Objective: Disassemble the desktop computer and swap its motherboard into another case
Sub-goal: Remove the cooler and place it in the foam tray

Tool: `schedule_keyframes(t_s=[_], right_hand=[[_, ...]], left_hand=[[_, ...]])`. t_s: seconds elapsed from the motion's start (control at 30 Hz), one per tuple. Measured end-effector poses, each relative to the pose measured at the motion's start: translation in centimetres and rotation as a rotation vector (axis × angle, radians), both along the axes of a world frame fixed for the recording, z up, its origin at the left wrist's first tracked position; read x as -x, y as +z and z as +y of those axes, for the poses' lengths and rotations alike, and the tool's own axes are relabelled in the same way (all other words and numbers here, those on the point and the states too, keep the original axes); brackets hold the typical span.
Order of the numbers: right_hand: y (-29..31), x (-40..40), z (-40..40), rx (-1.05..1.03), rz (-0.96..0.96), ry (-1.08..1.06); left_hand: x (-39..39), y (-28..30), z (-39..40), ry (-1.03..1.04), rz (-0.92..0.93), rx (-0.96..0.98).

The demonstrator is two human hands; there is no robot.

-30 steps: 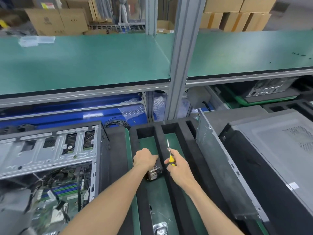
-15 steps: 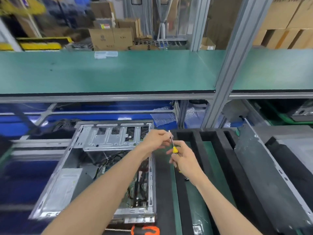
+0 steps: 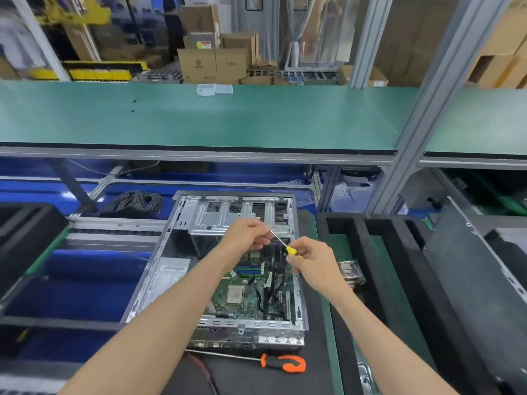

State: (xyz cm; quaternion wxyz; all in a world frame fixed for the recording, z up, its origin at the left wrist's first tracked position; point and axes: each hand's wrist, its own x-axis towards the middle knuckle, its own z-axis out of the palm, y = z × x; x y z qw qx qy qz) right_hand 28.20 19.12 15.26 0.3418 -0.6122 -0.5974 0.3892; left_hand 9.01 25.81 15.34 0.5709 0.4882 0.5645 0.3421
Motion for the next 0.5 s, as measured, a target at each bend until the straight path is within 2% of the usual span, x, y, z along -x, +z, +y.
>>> schedule_keyframes(t_s=[0.07, 0.13, 0.23, 0.3, 0.37, 0.43, 0.5], right_hand=[[-0.2, 0.5, -0.3, 0.012, -0.031, 0.005], [-0.4, 0.9, -0.4, 0.026, -0.047, -0.003], [-0.5, 1.1, -0.5, 0.036, -0.07, -0.014], [-0.6, 1.2, -0.5, 0.028, -0.083, -0.019], [-0.7, 1.2, -0.6, 0.025, -0.078, -0.028], [-0.8, 1.0, -0.6, 0.031, -0.049, -0.047], [-0.9, 0.8, -0.7, 0.036, -0.011, -0.068]], left_hand=[[1.2, -0.7, -0.4, -0.017, 0.034, -0.013], [2.3, -1.3, -0.9, -0.088, 0.192, -0.054], [3.4, -2.3, -2.2, -0.443, 0.576, -0.098], [3.3, -3.0, -3.1, -0.678, 0.704, -0.07], [3.0, -3.5, -3.6, -0.708, 0.685, -0.042], [2.6, -3.8, -3.6, -0.634, 0.669, -0.067], [2.3, -4.2, -3.2, -0.557, 0.734, -0.134]])
